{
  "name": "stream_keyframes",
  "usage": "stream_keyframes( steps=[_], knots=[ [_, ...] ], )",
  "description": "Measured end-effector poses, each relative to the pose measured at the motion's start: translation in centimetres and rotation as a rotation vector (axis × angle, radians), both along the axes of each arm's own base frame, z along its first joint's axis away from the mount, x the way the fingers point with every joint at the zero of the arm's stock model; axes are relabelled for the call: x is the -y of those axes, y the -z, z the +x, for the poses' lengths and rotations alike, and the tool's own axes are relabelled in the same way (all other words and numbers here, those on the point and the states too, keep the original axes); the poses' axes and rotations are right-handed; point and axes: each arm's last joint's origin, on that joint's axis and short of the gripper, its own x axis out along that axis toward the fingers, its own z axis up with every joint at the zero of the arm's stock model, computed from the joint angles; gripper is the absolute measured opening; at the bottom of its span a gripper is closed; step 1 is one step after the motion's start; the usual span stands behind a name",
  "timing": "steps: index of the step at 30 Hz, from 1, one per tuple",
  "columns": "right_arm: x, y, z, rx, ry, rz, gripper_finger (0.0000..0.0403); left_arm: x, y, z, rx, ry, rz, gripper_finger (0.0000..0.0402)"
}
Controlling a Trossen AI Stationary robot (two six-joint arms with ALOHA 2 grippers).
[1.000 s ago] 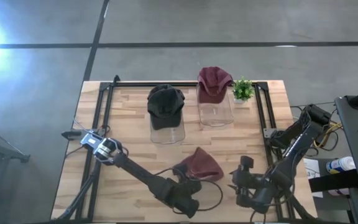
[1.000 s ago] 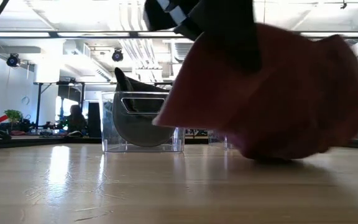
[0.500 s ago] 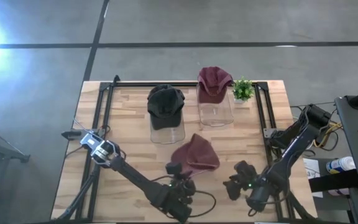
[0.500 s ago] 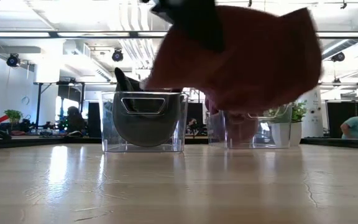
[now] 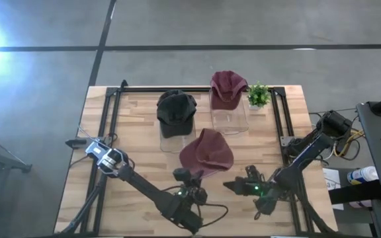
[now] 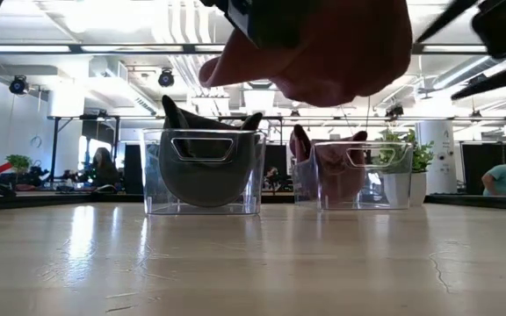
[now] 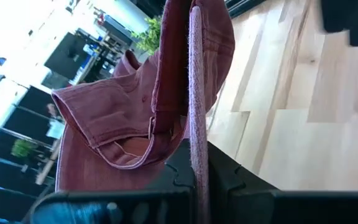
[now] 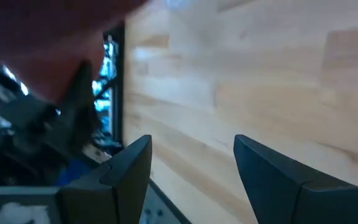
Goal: Pick & Place hat
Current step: Put the red cap into the right transparent bin
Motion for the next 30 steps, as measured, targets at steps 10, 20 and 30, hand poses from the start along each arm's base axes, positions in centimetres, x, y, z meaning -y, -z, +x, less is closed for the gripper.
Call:
stream_keyframes(
  steps=[10,20,30],
  knots=[
    [0.6,-2.3,0.4,0.171,0.102,0.001,0.0224,-0.2,0.0,-0.3,-0.115,0.025,0.123,0.001],
    [0.8,-3.6,-0.3,0.253,0.179,0.054,0.0224,-0.6,-0.2,-0.8,-0.202,0.028,0.281,0.001],
    [1.7,-3.9,0.4,0.319,0.275,0.101,0.0224,-0.6,-0.3,-0.8,-0.251,0.035,0.371,0.001]
  ],
)
